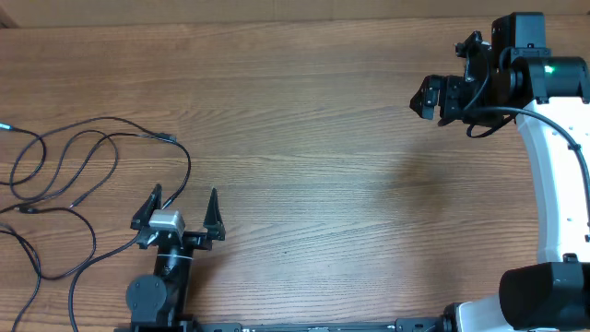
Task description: Untangle cables
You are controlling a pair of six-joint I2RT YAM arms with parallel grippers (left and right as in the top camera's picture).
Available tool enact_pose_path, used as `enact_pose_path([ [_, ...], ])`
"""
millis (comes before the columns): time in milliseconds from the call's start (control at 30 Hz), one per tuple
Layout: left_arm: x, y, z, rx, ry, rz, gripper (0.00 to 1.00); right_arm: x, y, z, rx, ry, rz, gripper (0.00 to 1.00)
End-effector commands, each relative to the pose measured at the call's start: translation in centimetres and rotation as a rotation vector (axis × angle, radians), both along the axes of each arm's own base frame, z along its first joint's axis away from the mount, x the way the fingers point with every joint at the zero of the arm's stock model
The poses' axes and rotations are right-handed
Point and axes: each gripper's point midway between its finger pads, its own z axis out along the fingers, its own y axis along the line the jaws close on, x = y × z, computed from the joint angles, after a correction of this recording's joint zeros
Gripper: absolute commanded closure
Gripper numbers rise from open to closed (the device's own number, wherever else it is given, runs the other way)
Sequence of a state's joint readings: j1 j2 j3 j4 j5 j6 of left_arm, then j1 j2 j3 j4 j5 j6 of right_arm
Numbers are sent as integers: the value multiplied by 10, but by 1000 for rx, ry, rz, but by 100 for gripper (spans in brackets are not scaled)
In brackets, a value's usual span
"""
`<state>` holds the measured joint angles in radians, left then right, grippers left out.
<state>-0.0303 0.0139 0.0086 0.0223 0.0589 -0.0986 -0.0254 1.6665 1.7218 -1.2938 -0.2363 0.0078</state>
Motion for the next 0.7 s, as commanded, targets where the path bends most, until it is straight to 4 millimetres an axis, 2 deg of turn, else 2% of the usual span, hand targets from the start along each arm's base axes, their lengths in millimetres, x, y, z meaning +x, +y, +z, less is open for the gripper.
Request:
enact_pose_path([
  [0, 0, 14, -24, -22, 94, 76, 0, 1, 2, 0, 4, -4, 1, 0],
  [667, 0, 13, -24, 10, 95, 70, 0, 1, 2, 0, 4, -4, 1, 0],
])
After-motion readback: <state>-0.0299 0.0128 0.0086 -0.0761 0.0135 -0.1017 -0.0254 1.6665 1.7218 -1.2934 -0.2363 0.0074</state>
